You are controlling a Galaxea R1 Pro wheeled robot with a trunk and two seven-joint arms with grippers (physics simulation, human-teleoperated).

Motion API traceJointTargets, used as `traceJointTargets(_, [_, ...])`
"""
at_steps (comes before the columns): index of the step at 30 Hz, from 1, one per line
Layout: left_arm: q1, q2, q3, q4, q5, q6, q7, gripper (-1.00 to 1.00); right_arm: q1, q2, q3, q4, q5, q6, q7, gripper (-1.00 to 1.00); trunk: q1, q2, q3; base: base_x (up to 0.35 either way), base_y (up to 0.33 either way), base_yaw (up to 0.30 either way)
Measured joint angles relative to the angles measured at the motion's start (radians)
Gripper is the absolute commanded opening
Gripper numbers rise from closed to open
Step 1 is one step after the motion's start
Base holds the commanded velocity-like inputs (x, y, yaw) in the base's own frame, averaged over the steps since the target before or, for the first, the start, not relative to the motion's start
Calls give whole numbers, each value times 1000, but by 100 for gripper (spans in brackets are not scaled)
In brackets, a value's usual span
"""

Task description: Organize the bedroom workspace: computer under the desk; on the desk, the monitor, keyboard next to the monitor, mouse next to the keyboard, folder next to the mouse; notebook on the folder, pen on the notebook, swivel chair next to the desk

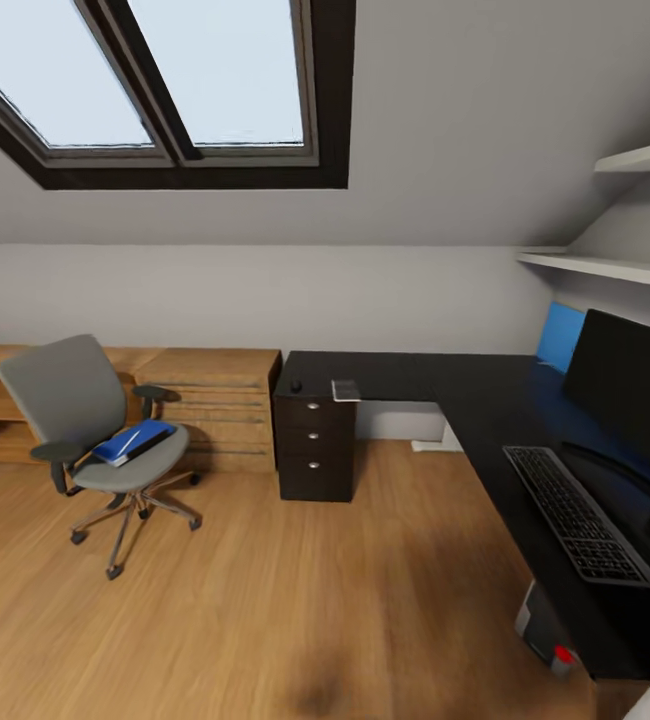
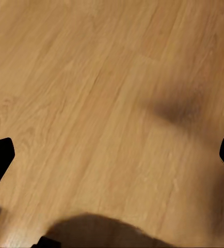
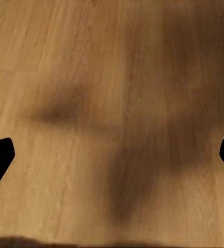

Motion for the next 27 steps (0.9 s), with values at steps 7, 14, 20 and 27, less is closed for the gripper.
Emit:
traceJointTargets(7, [0,0,-3,0,-1,0,0,100,0,0,0,0,0,0,0,100,0,0,0,332,14,0])
traceJointTargets(14, [0,0,-4,0,-1,0,0,100,0,0,1,0,1,0,0,100,0,0,0,335,2,0])
traceJointTargets(20, [0,1,-4,1,0,2,0,100,0,0,2,1,3,0,0,100,0,0,0,335,0,0])
traceJointTargets(27, [0,-2,-6,46,-4,6,-1,100,0,1,4,1,3,0,0,100,0,0,0,335,0,0])
